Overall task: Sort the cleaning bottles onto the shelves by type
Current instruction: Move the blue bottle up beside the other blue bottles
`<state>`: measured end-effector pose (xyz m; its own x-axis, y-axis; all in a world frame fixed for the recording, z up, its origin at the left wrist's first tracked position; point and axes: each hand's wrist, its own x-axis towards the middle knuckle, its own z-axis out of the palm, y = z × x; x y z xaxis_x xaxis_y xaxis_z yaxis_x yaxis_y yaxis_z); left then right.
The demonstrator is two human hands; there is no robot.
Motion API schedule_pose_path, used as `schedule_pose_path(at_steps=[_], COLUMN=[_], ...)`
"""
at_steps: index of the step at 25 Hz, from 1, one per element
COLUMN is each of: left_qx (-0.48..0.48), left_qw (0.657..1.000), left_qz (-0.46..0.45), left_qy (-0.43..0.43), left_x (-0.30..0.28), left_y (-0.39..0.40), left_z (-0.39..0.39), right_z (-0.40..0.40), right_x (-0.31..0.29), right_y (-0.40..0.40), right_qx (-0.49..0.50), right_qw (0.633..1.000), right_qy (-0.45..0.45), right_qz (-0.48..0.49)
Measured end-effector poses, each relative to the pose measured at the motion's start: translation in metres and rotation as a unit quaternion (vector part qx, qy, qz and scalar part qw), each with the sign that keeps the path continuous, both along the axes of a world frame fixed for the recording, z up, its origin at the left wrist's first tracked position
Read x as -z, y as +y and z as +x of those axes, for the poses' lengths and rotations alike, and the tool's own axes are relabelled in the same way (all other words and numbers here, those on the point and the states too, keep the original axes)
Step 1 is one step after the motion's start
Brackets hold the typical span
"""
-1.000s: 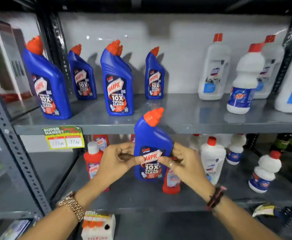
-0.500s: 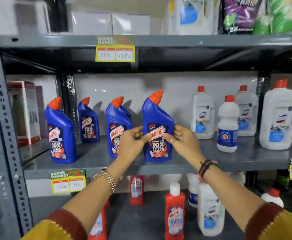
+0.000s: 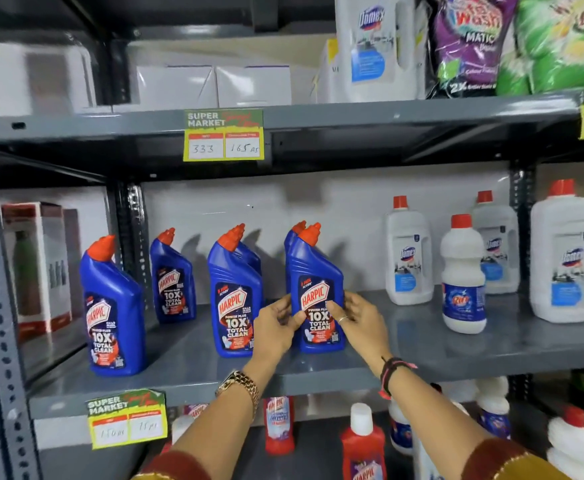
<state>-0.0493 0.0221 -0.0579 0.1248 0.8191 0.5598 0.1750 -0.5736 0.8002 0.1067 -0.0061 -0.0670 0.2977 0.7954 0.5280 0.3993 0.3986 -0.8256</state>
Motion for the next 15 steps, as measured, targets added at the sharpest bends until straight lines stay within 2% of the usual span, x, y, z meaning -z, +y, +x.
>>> schedule_pose_path(at_steps=[3,6,15], left_qx=[-0.005,-0.033,-0.033], left_qw=[0.999,0.997,0.996], left_qz=[-0.017,-0.030,-0.064], left_qy=[0.035,0.057,0.052], left_x=[0.014,0.018,0.018], left_y=[0.004,0.009,0.006], left_z=[-0.004,-0.005,-0.003], right_z=[0.005,0.008,0.007], right_x=[0.007,0.004,0.005], right_y=[0.002,-0.001,-0.002], right_qx=[-0.059,-0.083,-0.040], right_qw=[0.997,0.995,0.995], right_qy=[0.040,0.039,-0.031], right_qz=[-0.004,-0.036,-0.082])
